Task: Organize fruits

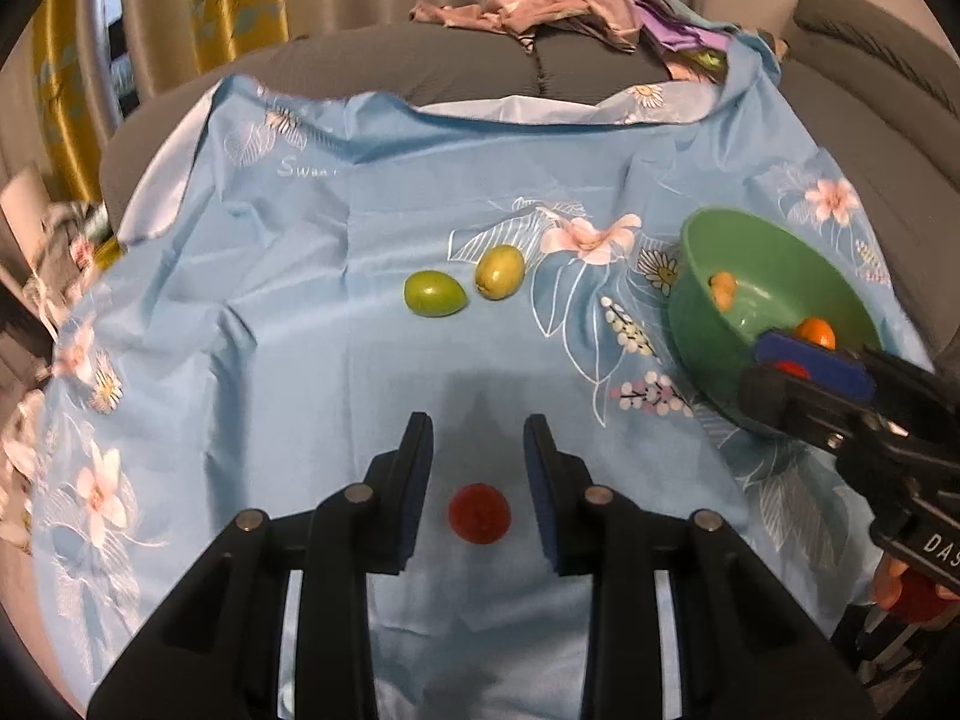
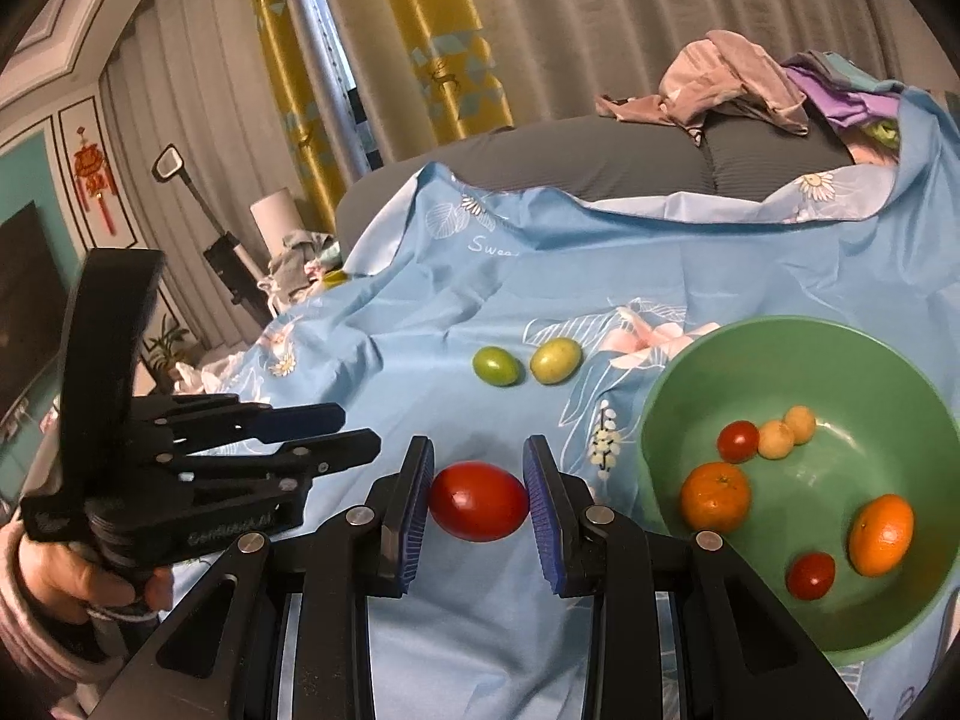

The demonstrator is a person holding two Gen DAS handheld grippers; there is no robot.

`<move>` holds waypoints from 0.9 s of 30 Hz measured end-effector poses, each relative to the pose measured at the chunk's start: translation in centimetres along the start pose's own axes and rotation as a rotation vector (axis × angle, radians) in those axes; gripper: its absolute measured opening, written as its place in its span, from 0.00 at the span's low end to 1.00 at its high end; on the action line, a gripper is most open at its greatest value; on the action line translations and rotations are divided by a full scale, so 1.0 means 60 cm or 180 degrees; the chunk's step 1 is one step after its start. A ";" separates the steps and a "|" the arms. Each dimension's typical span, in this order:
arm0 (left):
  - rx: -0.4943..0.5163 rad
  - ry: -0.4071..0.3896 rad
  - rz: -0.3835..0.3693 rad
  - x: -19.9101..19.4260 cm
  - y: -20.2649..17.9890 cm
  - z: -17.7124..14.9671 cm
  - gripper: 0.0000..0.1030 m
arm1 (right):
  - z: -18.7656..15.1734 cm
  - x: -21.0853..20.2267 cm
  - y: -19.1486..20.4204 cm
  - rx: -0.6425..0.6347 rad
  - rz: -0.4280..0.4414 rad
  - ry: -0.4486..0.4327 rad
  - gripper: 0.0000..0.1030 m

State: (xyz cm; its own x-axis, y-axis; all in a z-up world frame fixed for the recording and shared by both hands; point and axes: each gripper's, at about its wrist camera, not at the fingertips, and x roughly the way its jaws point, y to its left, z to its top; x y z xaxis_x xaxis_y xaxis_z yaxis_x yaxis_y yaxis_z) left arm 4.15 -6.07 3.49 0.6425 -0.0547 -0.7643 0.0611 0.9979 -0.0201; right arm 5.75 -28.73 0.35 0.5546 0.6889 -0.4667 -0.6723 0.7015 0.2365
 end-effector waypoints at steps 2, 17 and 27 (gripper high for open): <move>0.0020 0.0088 0.0013 0.015 0.008 -0.006 0.55 | -0.001 0.001 0.000 -0.0004 -0.0002 0.0009 0.32; 0.0160 0.0496 -0.0207 0.110 0.005 -0.050 0.30 | -0.007 0.030 0.004 -0.0052 -0.0014 0.0223 0.32; 0.0152 0.0335 -0.0182 0.072 0.000 -0.026 0.30 | -0.006 0.026 0.003 -0.0034 -0.0023 0.0203 0.32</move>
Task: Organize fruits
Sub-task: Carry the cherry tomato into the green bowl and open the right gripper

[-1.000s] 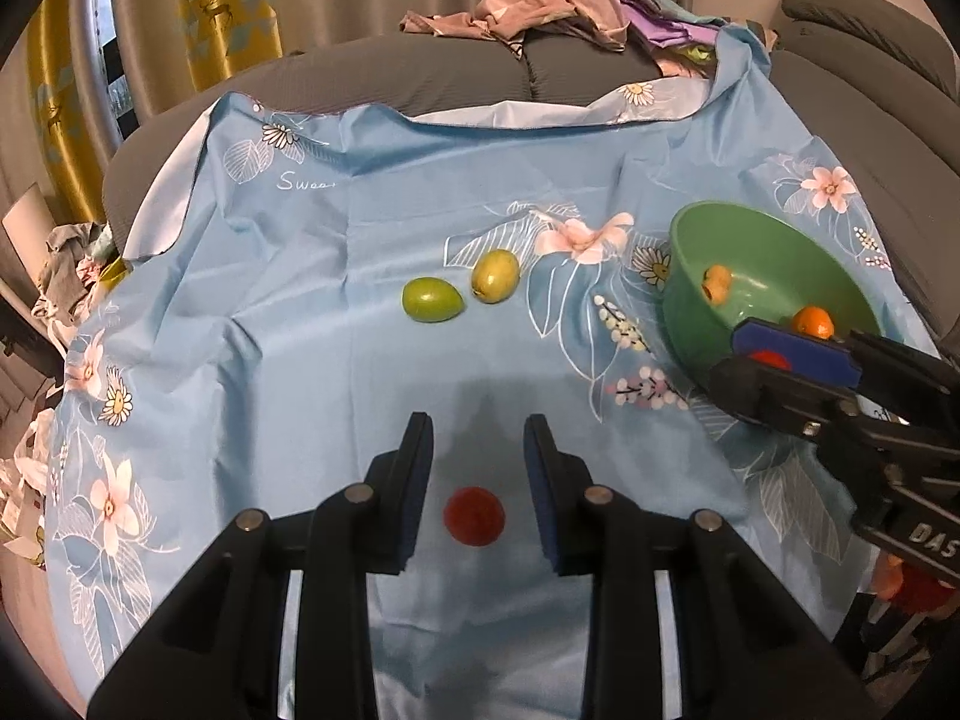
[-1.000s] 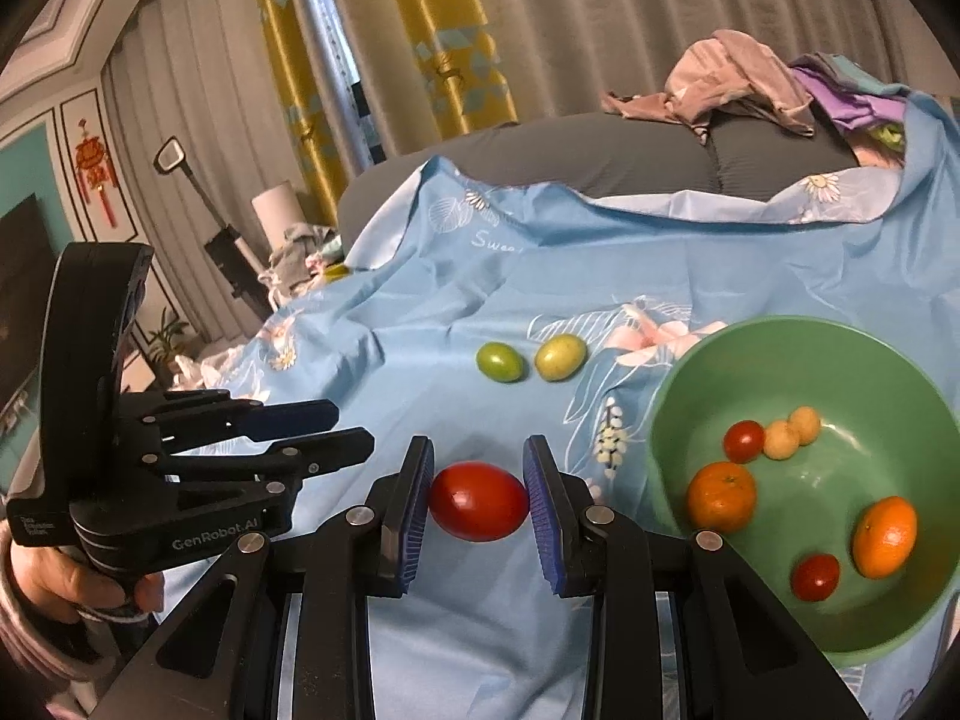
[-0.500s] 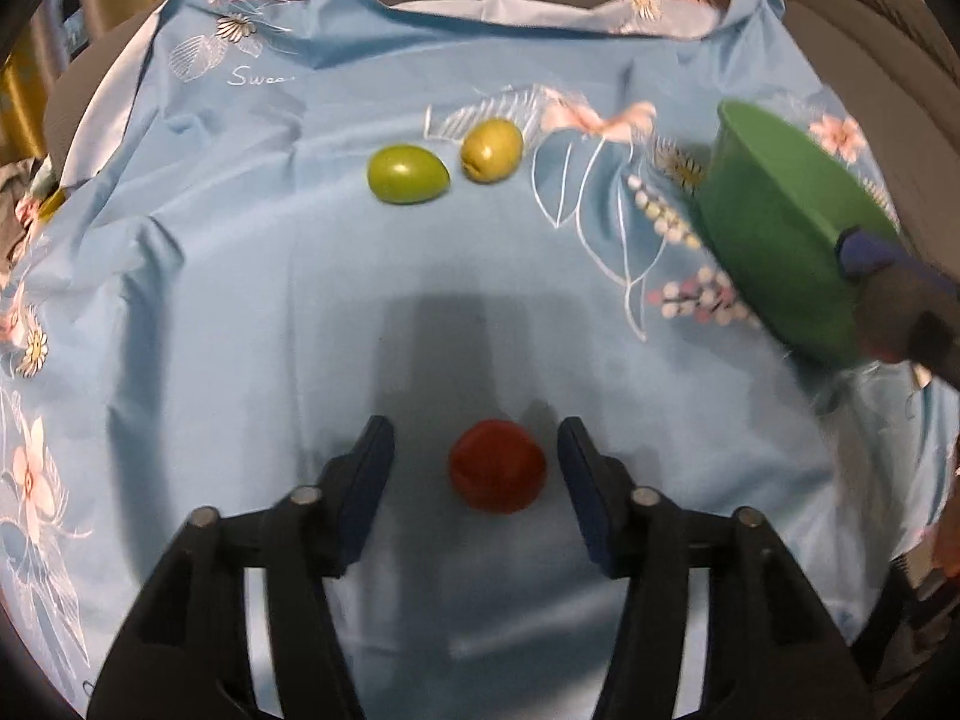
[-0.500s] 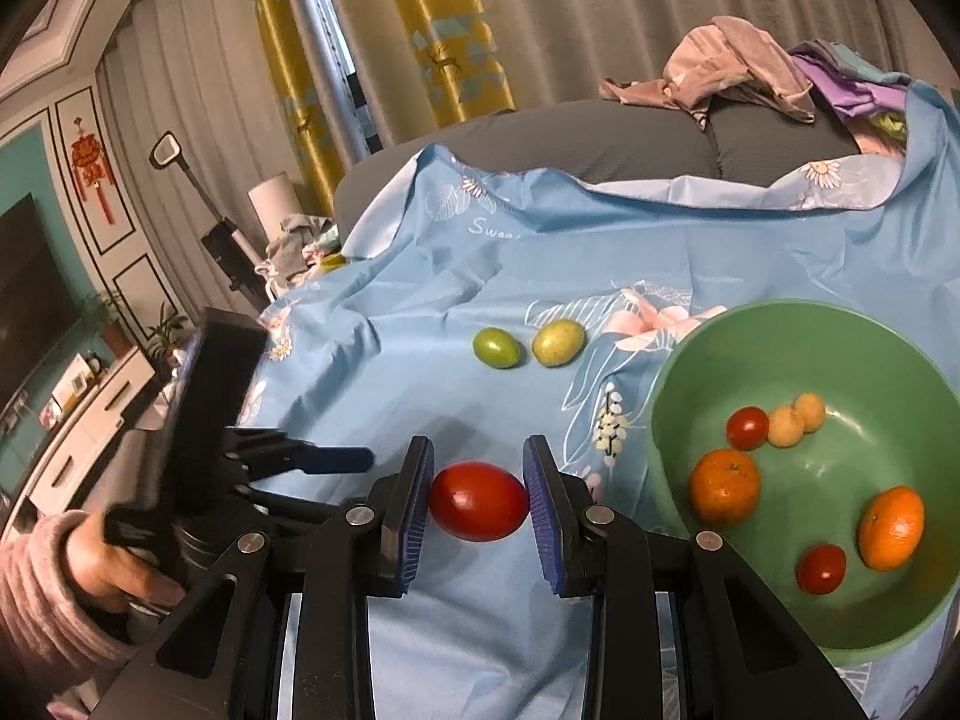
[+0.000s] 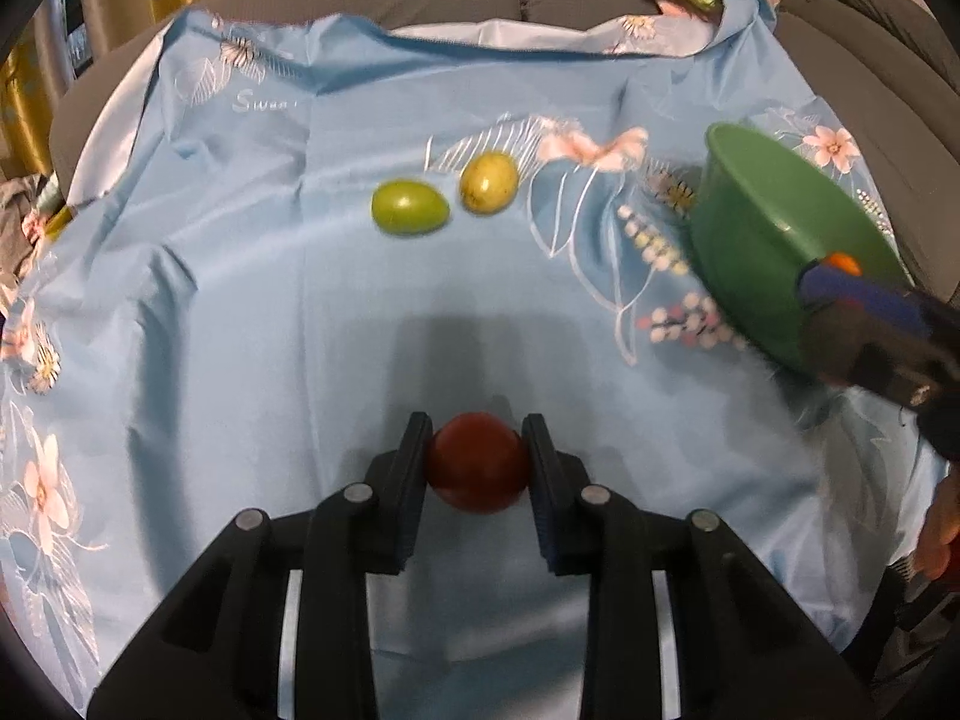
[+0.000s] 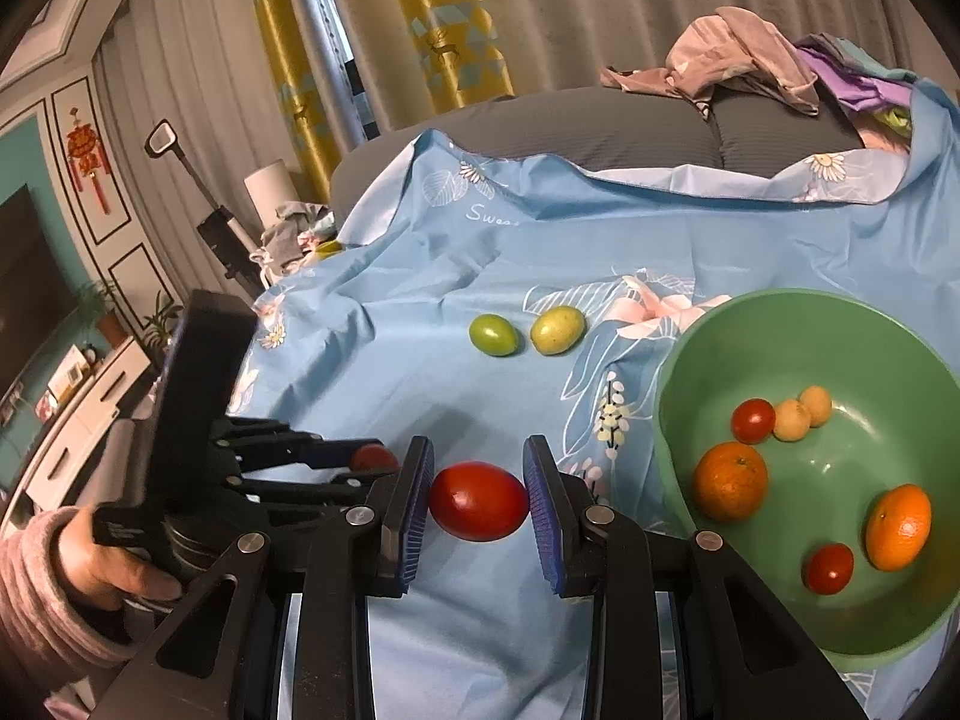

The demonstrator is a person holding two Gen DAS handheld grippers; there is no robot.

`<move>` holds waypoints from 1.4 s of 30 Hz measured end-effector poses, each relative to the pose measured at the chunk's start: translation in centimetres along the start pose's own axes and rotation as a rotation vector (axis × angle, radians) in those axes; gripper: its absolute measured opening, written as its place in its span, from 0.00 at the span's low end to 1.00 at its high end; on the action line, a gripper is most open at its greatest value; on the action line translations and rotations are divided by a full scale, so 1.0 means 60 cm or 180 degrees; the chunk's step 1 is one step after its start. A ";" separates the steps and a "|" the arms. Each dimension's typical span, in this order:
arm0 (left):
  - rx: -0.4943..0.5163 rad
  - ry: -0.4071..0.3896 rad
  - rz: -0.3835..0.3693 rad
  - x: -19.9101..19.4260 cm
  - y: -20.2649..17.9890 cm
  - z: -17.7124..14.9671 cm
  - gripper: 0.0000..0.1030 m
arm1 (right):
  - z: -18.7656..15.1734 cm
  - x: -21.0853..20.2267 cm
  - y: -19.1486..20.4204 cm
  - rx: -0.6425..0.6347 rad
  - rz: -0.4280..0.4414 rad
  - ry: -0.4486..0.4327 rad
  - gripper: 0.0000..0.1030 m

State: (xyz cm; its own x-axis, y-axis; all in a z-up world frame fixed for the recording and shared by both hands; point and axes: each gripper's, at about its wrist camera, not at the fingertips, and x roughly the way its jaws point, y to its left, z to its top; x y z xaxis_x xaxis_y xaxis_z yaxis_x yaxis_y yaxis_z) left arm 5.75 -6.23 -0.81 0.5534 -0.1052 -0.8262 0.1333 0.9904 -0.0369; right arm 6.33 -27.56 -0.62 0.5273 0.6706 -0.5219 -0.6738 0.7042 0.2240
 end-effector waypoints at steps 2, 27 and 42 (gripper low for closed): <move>0.0022 -0.0055 0.0006 -0.012 -0.008 0.009 0.30 | 0.000 -0.004 -0.001 0.0006 0.0000 -0.0026 0.32; 0.0751 -0.0431 -0.0489 -0.025 -0.214 0.134 0.30 | -0.011 -0.096 -0.139 0.0623 -0.0873 -0.0429 0.32; 0.0637 -0.0395 -0.0475 -0.001 -0.222 0.136 0.63 | -0.026 -0.091 -0.174 0.0718 -0.1092 -0.0252 0.33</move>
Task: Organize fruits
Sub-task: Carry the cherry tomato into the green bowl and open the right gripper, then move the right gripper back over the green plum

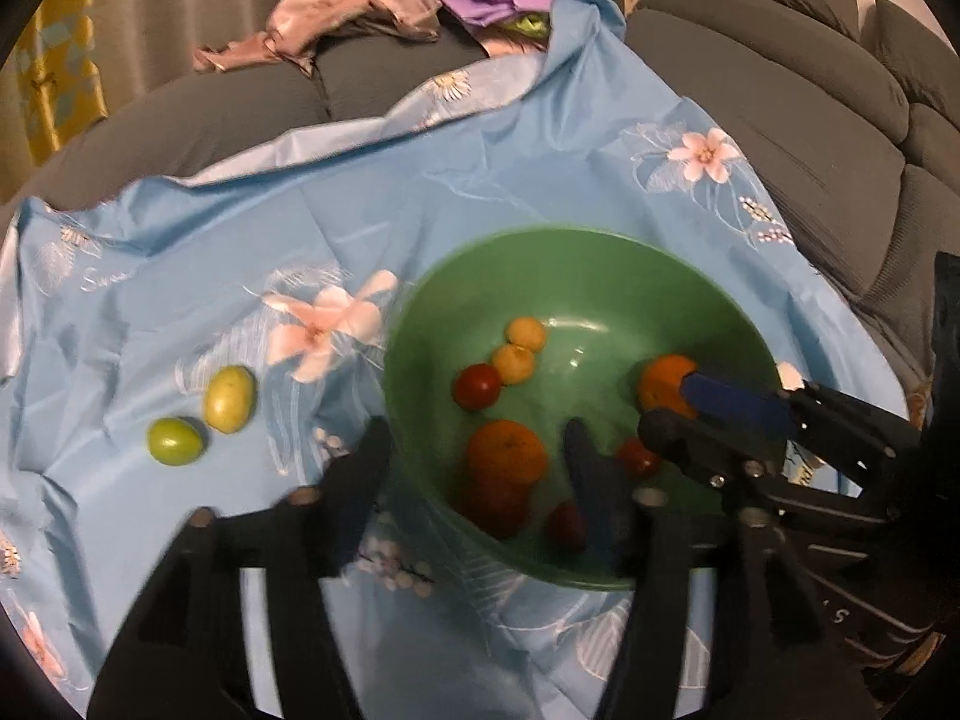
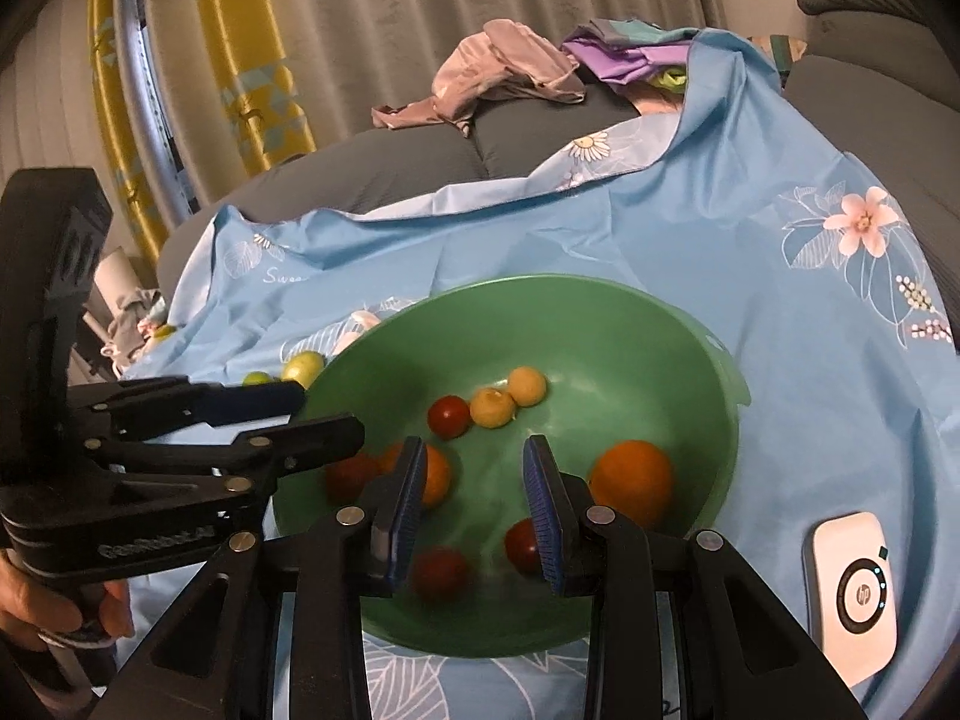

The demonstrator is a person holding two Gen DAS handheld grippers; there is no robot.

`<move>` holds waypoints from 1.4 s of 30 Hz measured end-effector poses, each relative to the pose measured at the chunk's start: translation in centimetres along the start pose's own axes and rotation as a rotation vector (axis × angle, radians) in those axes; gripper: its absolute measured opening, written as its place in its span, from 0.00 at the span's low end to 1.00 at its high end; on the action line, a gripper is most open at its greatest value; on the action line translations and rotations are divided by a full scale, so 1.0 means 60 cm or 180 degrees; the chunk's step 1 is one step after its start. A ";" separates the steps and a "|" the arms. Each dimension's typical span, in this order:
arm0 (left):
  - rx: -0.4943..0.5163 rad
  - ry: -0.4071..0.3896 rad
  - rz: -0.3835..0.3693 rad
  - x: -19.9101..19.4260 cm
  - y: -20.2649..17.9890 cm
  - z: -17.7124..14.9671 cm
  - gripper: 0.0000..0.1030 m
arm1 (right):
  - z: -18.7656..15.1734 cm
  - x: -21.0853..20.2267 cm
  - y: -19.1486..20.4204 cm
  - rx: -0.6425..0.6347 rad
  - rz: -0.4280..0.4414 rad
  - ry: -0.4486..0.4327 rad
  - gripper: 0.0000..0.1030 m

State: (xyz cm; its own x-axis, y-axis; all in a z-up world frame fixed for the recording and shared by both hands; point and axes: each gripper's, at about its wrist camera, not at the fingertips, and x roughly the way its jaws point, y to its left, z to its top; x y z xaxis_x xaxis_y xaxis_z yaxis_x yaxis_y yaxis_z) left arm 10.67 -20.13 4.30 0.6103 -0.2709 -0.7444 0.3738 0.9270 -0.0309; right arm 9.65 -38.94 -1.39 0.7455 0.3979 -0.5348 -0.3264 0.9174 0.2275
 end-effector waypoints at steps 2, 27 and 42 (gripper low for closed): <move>-0.0021 -0.0102 0.0014 -0.014 0.006 -0.003 0.72 | 0.001 -0.002 0.000 0.0009 0.0002 -0.0028 0.33; -0.1211 0.0015 0.0582 -0.054 0.288 -0.150 0.82 | -0.028 0.043 0.218 -0.1036 0.0881 0.0176 0.33; -0.1128 0.0250 0.0467 0.065 0.322 -0.064 0.81 | -0.040 0.091 0.220 -0.0951 0.0850 0.0482 0.33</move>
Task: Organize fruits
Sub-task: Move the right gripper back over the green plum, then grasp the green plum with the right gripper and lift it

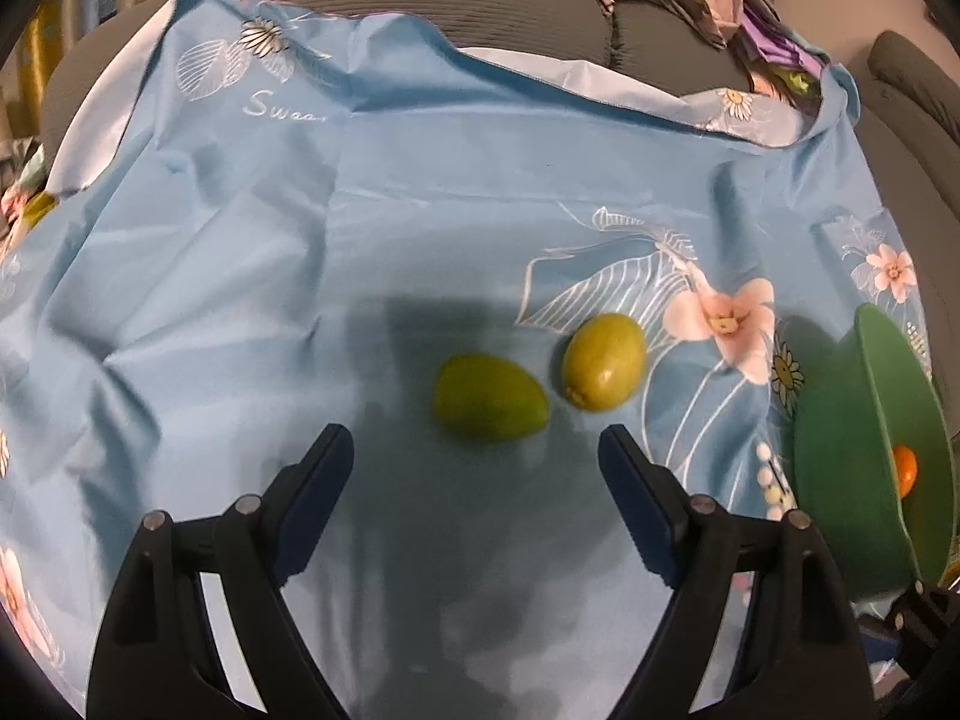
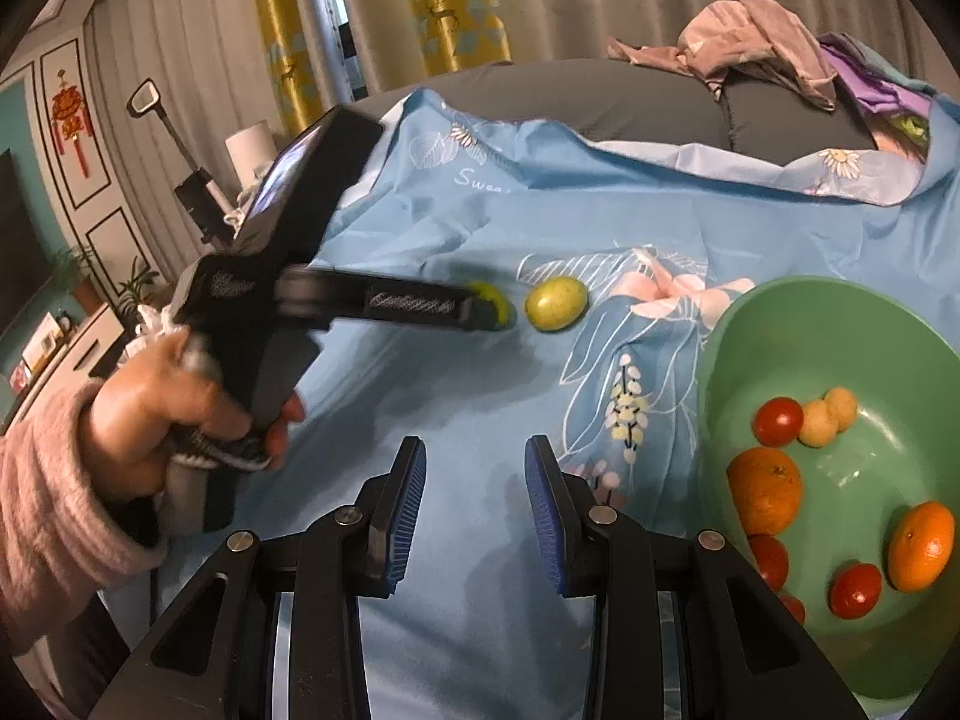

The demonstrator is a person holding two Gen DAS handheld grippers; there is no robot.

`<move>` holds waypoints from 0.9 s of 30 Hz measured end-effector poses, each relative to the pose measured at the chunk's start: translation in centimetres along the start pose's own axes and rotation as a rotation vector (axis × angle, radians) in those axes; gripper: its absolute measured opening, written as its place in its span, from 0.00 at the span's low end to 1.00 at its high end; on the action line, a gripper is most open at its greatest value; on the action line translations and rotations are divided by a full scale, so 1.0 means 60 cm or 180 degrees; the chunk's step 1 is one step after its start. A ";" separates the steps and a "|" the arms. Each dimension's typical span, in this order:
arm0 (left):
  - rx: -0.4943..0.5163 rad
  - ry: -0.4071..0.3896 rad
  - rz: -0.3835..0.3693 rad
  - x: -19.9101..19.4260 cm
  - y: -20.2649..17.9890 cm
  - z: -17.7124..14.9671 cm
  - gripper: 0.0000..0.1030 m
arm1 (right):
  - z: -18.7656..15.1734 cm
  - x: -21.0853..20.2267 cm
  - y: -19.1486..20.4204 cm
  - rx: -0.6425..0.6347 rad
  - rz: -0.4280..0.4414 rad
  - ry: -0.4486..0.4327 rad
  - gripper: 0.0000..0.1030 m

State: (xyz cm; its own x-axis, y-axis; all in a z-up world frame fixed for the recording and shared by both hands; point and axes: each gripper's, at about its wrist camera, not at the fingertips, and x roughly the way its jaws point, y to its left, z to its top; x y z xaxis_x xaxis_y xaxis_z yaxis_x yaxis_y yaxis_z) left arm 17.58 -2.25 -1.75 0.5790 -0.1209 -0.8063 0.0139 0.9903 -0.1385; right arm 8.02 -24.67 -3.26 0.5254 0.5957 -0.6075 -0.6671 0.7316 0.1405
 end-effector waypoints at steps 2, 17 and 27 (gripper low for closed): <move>0.0071 0.0000 0.0043 0.009 -0.007 0.005 0.81 | -0.002 0.000 0.001 -0.0002 -0.0003 0.0011 0.33; 0.0250 0.0026 0.0077 0.053 -0.015 0.023 0.47 | -0.004 0.007 -0.002 0.0046 0.0003 0.0041 0.33; 0.0310 -0.0023 -0.0089 0.046 -0.003 0.018 0.43 | -0.006 0.012 0.003 0.0036 -0.0029 0.0080 0.33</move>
State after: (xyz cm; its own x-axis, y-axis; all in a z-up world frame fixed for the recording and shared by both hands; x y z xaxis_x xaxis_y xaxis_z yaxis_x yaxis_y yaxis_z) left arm 20.07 -2.71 -3.33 0.5830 -0.1483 -0.7988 0.1091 0.9886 -0.1039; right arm 8.11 -24.22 -3.98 0.5179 0.5806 -0.6282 -0.6562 0.7408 0.1437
